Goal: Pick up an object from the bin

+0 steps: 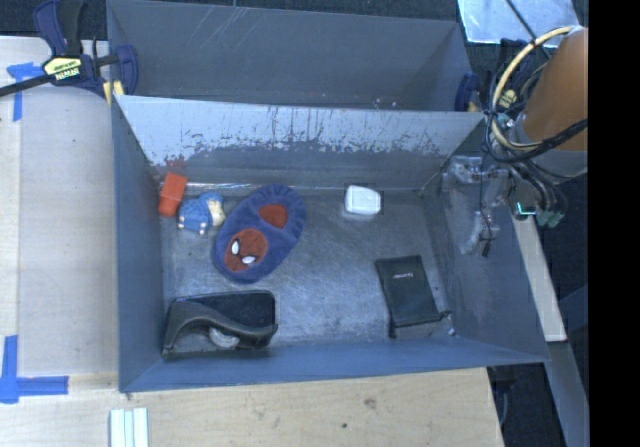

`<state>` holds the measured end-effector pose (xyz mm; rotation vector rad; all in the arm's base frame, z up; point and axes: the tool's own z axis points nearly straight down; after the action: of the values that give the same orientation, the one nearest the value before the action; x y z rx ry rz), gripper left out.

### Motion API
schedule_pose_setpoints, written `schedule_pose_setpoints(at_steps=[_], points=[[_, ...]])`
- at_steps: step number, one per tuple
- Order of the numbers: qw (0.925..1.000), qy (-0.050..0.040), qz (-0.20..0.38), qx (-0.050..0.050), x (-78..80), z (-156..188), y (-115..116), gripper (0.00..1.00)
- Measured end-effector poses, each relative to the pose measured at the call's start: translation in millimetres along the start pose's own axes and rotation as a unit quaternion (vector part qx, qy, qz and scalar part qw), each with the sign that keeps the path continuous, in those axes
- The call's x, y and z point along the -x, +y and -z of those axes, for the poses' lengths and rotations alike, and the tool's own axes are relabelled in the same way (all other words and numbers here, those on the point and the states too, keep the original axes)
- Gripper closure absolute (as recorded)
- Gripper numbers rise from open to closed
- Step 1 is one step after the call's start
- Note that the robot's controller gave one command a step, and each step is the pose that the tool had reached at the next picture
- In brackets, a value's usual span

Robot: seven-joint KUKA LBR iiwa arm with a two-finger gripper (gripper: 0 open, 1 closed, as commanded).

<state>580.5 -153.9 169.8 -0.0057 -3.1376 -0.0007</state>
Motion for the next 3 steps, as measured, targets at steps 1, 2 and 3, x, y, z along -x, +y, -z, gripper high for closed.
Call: schedule_pose_setpoints(at_steps=[1, 2, 3], points=[[0.9981, 0.0007, 0.061, 0.001, -51.6, -103.5, 42.0, 0.00], [0.9980, -0.0044, 0.062, -0.001, -48.0, -98.9, 40.3, 1.00], [0.9972, -0.0075, 0.074, -0.002, -62.2, 29.5, 48.1, 1.00]])
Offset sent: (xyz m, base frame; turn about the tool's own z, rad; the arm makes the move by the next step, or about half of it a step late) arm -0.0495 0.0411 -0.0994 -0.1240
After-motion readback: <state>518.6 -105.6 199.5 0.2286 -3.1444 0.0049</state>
